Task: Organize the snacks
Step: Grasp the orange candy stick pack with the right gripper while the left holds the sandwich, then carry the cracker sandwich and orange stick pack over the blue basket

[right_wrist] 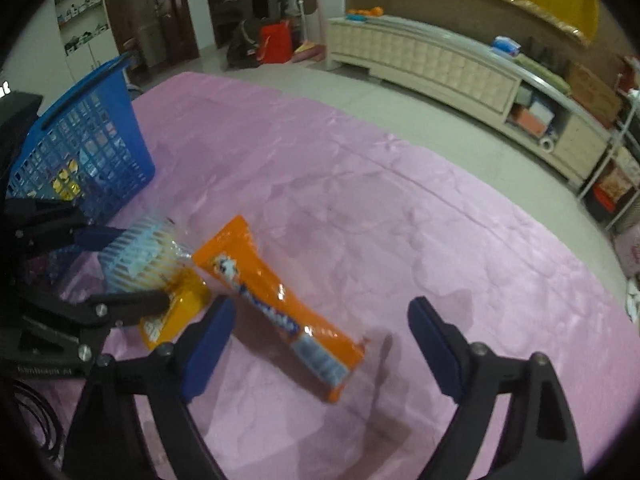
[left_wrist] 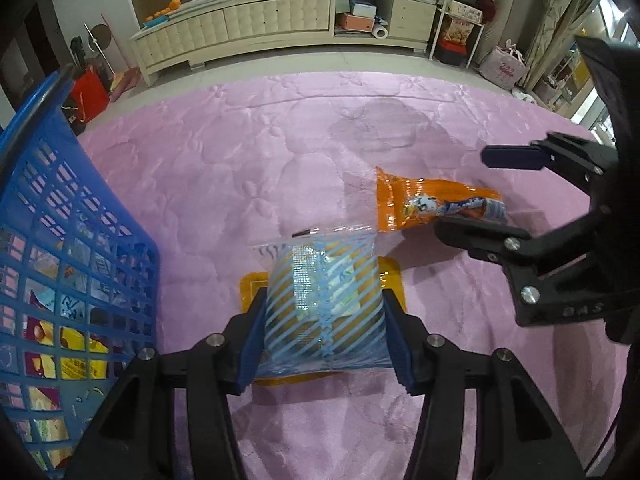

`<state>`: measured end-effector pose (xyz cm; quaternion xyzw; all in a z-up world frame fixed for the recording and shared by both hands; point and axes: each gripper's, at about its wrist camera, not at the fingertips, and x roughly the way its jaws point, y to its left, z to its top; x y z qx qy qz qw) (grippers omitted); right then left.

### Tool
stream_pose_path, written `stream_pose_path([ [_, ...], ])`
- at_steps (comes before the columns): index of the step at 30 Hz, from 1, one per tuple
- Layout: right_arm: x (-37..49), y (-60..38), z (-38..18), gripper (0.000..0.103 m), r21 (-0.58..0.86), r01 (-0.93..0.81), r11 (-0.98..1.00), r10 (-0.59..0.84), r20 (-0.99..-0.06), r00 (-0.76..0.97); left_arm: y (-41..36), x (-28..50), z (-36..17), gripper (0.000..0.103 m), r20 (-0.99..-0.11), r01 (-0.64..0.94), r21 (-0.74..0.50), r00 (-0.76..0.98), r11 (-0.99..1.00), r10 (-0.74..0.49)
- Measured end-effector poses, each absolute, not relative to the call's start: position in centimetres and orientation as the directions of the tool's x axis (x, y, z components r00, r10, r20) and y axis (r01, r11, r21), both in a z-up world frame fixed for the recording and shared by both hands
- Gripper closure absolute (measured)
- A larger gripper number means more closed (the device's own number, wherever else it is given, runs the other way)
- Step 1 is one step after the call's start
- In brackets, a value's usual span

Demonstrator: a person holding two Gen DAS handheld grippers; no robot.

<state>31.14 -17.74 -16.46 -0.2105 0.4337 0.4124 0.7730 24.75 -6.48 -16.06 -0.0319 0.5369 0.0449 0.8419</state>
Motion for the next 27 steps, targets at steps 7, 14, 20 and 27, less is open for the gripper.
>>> stream_pose_path([
  [7, 30.0, -16.5, -17.0, 0.082, 0.013, -0.842, 0.540, 0.446, -0.853, 0.272, -7.1, 24.4, -15.8, 0.052, -0.901, -0.096, 0.006, 0.431, 0.995, 0.047],
  [14, 26.8, -18.2, -14.5, 0.083, 0.061, -0.783, 0.618, 0.465, -0.832, 0.302, -7.9, 22.8, -13.9, 0.052, -0.882, -0.078, -0.007, 0.470, 0.997, 0.030],
  [20, 23.7, -19.4, -11.3, 0.083, 0.063, -0.732, 0.679, 0.451, -0.822, 0.348, -8.7, 20.7, -10.9, 0.052, -0.862, -0.054, -0.015, 0.507, 0.998, 0.015],
  [27, 20.4, -20.3, -8.1, 0.083, 0.088, -0.678, 0.730, 0.448, -0.811, 0.377, -9.1, 17.7, -7.1, 0.052, -0.828, -0.030, -0.039, 0.560, 0.999, -0.016],
])
